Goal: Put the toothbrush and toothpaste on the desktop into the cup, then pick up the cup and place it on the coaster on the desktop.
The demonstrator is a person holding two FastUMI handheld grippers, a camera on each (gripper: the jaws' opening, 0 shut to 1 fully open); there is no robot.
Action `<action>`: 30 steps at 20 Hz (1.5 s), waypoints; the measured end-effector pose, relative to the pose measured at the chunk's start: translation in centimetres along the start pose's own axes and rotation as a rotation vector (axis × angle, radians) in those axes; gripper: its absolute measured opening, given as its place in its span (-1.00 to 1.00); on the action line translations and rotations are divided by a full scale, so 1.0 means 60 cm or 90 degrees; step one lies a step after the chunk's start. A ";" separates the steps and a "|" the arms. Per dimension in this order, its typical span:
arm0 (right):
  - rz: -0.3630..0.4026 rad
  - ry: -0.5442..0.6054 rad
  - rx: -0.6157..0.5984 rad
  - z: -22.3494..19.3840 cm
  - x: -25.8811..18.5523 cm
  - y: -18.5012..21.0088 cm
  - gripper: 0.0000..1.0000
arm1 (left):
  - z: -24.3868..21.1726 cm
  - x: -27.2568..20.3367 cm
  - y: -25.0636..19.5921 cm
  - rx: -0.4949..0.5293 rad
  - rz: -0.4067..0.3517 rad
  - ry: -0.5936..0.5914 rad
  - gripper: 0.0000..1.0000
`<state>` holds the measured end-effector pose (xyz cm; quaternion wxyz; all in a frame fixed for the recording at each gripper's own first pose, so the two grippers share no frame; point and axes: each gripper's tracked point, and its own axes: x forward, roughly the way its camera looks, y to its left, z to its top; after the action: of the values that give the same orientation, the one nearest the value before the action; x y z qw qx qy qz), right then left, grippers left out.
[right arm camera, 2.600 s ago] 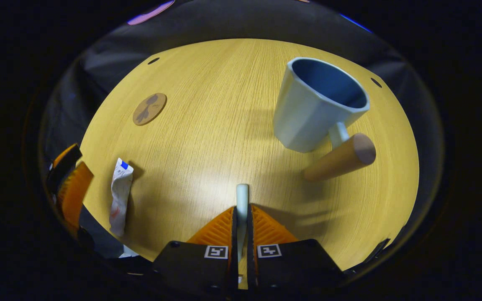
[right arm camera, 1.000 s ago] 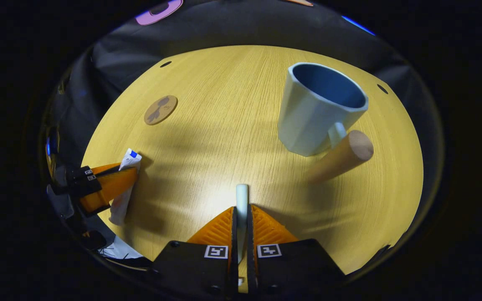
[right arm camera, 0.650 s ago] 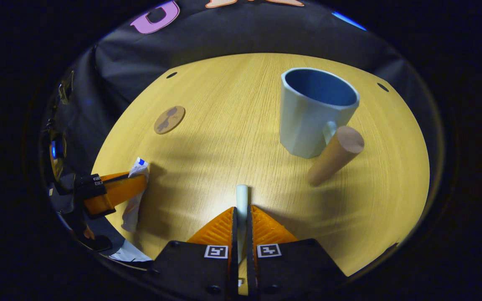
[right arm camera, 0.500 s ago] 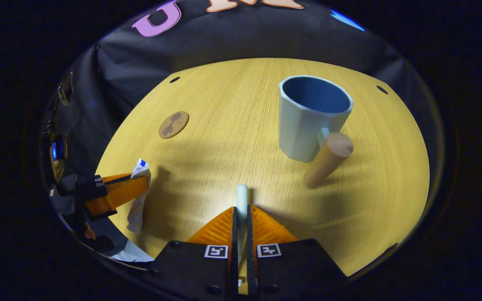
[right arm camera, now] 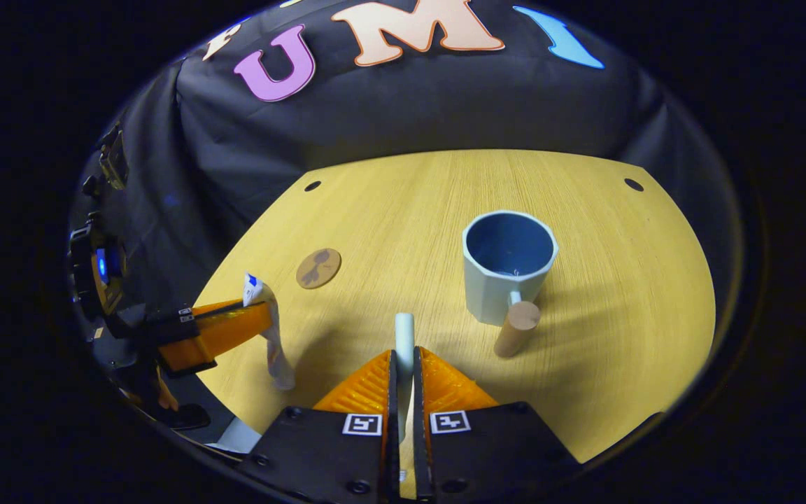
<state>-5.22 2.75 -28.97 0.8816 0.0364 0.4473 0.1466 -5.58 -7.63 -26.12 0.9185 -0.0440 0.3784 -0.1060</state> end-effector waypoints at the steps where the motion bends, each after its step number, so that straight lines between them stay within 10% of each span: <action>1: 0.001 -0.014 -0.001 0.013 -0.004 0.002 -0.78 | 0.009 0.003 -0.003 0.007 0.002 -0.003 -1.00; 18: -0.015 -0.281 0.002 0.296 -0.056 -0.071 -0.79 | 0.108 -0.039 -0.051 0.011 -0.010 -0.062 -1.00; 30: -0.032 -0.356 -0.015 0.363 -0.006 -0.116 -0.78 | 0.140 -0.071 -0.084 0.013 0.006 -0.084 -1.00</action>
<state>13.55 -2.53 -17.02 0.9744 0.0541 0.1860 0.1145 -3.42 -11.55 -16.46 0.9423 -0.0402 0.3161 -0.1026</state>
